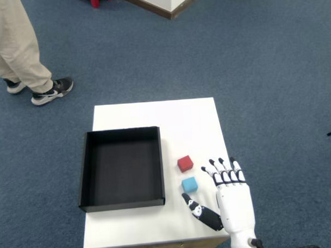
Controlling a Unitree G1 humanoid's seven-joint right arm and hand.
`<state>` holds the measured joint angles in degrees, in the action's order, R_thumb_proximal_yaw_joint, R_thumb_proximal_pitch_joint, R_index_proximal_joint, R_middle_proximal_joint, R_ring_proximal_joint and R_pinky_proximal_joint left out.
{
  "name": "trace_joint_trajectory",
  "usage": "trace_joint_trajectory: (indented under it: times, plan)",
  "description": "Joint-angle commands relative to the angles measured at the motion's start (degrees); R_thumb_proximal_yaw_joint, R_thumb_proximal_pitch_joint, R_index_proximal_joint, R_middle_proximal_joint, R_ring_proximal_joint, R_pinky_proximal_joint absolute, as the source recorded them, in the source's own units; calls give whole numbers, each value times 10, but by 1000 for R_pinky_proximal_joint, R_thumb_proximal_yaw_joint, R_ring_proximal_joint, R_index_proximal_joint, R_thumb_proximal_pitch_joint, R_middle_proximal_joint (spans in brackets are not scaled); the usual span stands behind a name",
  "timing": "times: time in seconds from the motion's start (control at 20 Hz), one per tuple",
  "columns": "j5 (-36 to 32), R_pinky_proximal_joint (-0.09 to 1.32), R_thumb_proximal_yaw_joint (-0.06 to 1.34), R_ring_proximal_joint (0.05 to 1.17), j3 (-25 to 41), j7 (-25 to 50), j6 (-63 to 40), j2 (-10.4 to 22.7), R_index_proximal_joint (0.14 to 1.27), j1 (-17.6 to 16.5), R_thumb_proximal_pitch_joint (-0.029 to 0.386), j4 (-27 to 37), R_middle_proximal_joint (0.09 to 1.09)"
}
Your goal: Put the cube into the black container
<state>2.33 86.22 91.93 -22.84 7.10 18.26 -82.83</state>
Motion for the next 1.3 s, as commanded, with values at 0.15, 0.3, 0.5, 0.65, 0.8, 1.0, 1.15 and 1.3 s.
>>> trace_joint_trajectory:
  times: [0.15,0.3,0.5,0.65,0.8,1.0,1.15,1.3]
  plan:
    - [-16,58,273,228,-18,9,19,5,516,23,-17,7,267]
    - [-23,46,263,221,-19,-5,39,5,520,26,-19,18,264]
    - [-37,46,251,219,-18,-56,68,4,510,23,-21,25,264]
    - [-36,53,243,222,-18,-69,78,4,514,22,-21,37,267]
    - [-30,58,245,223,-18,-69,83,4,519,23,-20,48,267]
    - [-24,59,237,226,-17,-68,86,2,528,20,-18,58,270]
    - [-25,63,231,231,-16,-73,89,1,537,15,-15,63,276]
    - [-24,65,227,234,-16,-80,87,2,545,12,-12,67,281]
